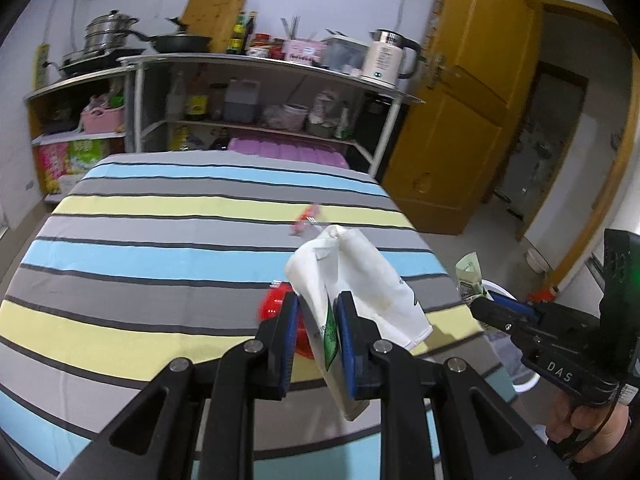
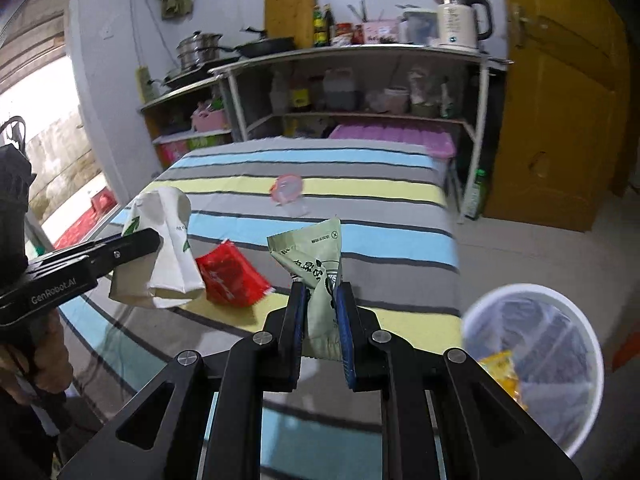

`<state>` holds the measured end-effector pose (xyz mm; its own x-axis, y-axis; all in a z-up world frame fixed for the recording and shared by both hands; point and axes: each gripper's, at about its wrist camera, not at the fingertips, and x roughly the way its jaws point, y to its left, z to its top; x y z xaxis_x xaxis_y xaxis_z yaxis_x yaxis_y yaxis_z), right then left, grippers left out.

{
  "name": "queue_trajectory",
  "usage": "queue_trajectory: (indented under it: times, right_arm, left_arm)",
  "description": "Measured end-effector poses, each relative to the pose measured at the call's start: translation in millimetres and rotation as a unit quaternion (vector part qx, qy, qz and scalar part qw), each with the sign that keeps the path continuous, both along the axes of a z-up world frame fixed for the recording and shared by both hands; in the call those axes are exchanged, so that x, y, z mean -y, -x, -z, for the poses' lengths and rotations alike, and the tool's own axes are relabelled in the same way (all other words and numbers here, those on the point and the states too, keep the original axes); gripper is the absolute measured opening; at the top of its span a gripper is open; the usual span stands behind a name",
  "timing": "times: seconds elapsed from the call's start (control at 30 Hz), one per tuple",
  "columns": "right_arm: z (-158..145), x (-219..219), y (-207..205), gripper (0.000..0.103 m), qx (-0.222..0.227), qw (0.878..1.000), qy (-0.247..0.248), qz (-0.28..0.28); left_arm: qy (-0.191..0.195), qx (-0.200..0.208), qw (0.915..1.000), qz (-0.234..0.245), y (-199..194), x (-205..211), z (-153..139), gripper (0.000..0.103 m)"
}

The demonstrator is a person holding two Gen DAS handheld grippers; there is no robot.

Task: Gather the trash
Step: 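Carry the white bag and green-white packet over the white bin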

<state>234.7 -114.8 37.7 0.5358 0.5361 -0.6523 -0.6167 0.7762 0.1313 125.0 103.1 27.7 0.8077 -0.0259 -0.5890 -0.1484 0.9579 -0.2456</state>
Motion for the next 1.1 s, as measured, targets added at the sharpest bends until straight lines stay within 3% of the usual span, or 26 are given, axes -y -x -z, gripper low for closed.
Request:
queue_trajectory:
  times: [0.47, 1.1]
  right_arm:
    - [-11.6, 91.1, 13.1, 0.016, 0.016, 0.997, -0.017, 0.078]
    - [9.0, 171.1, 4.4, 0.016, -0.002, 0.988, -0.026, 0.152]
  left_arm:
    - [-0.015, -0.008, 0.9963, 0.084, -26.4, 81.3, -7.9, 0.021]
    - [-0.028, -0.023, 0.9854, 0.166, -66.5, 174.7, 0.4, 0.021]
